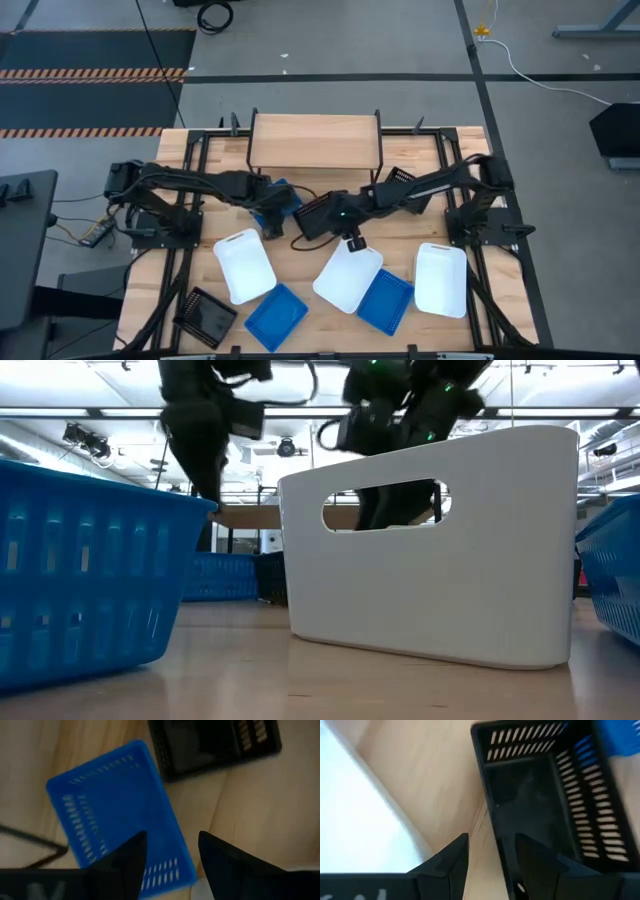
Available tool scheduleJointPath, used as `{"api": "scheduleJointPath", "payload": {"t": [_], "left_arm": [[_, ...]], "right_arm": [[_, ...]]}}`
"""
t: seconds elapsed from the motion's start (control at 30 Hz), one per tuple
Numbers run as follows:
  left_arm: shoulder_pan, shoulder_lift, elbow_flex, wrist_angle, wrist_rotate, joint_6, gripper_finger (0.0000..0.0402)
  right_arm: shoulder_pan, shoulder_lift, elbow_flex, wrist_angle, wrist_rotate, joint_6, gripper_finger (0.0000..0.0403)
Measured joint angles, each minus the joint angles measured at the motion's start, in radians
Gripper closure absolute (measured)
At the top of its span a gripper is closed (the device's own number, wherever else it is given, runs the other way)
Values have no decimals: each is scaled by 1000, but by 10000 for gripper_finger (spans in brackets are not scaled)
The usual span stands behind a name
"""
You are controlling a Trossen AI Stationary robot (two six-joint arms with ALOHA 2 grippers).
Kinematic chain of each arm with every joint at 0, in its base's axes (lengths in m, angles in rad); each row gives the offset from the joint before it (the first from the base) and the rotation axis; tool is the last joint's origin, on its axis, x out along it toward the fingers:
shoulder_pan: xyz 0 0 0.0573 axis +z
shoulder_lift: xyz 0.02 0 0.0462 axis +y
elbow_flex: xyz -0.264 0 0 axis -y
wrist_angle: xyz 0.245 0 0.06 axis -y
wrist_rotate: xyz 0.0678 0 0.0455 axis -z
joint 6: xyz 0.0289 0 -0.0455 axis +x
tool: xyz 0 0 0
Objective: Stack baskets on shelf by color
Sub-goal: Put the top right black bin on the shelf
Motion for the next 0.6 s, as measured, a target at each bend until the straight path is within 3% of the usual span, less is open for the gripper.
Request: {"api": "scheduleJointPath", "payload": {"t": [0.37, 0.47, 0.6], "left_arm": [[-15, -159, -9, -20, -40, -14, 229], [-15, -188, -9, -14, -50, -3, 228], [-5, -244, 0, 23, -139, 25, 230]], "right_arm": [[-10, 74, 44, -18, 31, -17, 251], [-12, 76, 44, -30, 33, -22, 288], [-16, 76, 44, -31, 29, -46, 372]]}}
